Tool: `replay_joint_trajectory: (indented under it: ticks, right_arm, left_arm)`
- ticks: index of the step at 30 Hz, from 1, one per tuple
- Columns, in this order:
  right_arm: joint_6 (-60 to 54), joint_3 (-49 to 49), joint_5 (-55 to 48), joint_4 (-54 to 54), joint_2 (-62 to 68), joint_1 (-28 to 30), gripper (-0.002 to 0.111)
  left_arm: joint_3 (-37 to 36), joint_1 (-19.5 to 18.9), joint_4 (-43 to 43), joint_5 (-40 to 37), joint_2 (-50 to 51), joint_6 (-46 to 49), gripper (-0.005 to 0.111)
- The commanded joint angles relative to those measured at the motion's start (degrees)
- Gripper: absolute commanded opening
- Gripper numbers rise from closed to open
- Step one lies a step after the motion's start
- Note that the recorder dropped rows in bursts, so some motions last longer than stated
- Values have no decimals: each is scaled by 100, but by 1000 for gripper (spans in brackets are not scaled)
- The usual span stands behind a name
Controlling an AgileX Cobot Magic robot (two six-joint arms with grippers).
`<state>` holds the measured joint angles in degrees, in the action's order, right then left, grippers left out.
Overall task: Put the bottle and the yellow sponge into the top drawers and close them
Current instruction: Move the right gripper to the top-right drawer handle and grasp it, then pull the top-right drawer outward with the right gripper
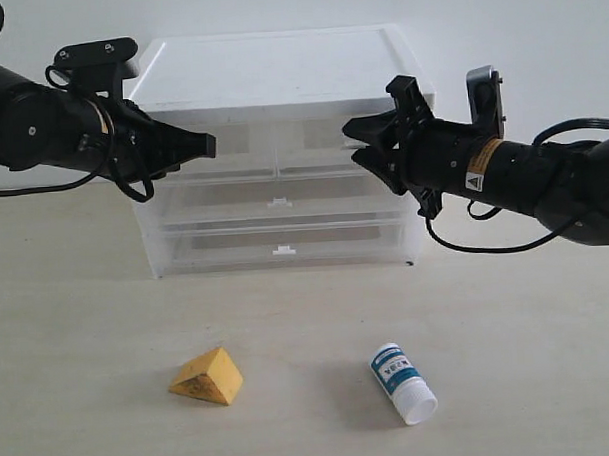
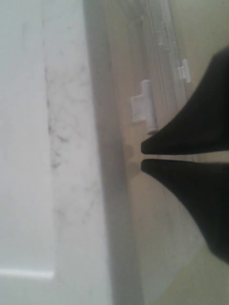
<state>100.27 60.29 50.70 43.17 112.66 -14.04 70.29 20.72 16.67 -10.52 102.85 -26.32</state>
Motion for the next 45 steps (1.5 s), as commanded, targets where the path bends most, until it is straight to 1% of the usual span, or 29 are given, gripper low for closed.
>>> replay_joint_trajectory:
  ticks: [1, 4, 9, 10, 11, 14, 23, 27, 34, 39, 42, 45]
  right_arm:
    - [-34, 46, -90, -132, 8, 30, 32]
    - [-190, 46, -127, -192, 8, 30, 29]
    - [-213, 46, -123, -260, 8, 30, 29]
    - [-238, 46, -123, -260, 8, 30, 26]
    - [-238, 46, -123, -260, 8, 30, 21]
    - [-228, 46, -132, -278, 8, 30, 0]
    - [222, 46, 84, -345, 8, 30, 0]
    - [304, 36, 210, -153, 8, 19, 0]
    - [509, 36, 771, 236, 8, 19, 0]
    - [531, 26, 774, 647, -3, 19, 0]
    - [465, -168, 861, 498, -3, 19, 0]
    - [166, -436, 1080, 415, -3, 31, 0]
  left_arm:
    - [38, -15, 75, 218, -17, 45, 4]
    - [38, -15, 75, 218, -17, 45, 4]
    - [38, -15, 76, 205, -17, 45, 4]
    - [38, -15, 76, 205, -17, 45, 4]
    - [38, -15, 76, 205, -17, 45, 4]
    - [38, -15, 76, 205, -17, 45, 4]
    - [38, -15, 76, 205, -17, 45, 4]
    - [38, -15, 76, 205, -17, 45, 4]
    - [38, -15, 76, 215, -17, 45, 4]
    - [38, -15, 76, 215, -17, 45, 4]
    - [38, -15, 76, 215, -17, 45, 4]
    - [38, -15, 76, 204, -17, 45, 4]
